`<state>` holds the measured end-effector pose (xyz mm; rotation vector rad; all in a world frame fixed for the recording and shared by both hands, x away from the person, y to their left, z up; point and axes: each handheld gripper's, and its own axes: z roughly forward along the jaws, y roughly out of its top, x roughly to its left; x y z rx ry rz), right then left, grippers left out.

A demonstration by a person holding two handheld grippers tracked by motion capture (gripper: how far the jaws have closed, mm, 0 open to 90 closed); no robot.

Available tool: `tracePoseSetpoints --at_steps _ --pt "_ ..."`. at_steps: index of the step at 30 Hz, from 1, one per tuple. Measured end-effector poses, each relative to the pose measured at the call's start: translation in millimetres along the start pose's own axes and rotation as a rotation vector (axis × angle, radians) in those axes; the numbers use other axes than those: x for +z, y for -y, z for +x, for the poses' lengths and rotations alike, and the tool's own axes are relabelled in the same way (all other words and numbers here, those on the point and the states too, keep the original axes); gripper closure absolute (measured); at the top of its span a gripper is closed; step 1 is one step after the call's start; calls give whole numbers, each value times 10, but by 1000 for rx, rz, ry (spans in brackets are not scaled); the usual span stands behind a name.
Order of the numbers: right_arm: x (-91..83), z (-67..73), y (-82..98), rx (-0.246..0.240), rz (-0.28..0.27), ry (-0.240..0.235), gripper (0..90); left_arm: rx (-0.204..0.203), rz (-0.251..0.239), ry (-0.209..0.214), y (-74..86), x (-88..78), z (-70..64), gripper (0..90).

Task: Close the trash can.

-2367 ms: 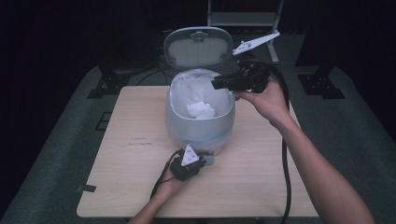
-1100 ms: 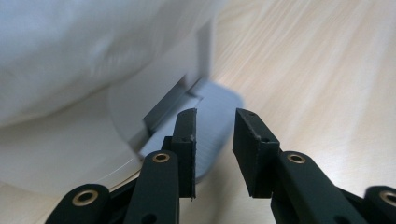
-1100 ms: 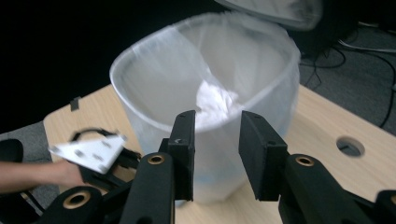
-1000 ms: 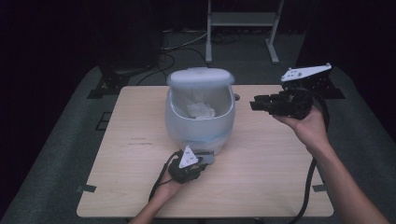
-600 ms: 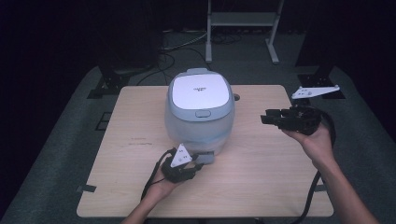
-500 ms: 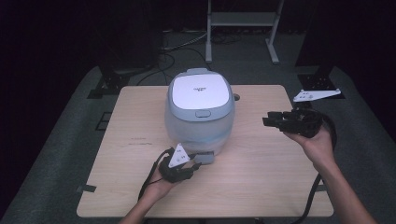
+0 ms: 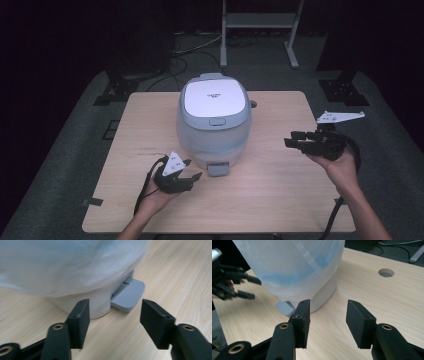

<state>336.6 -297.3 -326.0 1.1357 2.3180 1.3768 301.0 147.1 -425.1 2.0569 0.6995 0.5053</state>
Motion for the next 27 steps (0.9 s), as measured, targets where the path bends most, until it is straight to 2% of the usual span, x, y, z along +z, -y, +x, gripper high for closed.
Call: tracePoseSetpoints --at_steps 11,15,18,27 --pt "-40 -18 288 16 -3 18 499 -21 -18 -85 94 -319 211 293" --pt "-40 -19 381 15 5 28 469 -50 -26 -121 149 -430 314 267" --pt "-19 -4 459 13 16 29 454 -90 -27 -146 193 -504 380 227" --pt "44 85 636 -7 38 30 397 -112 -40 -171 311 -655 435 194"
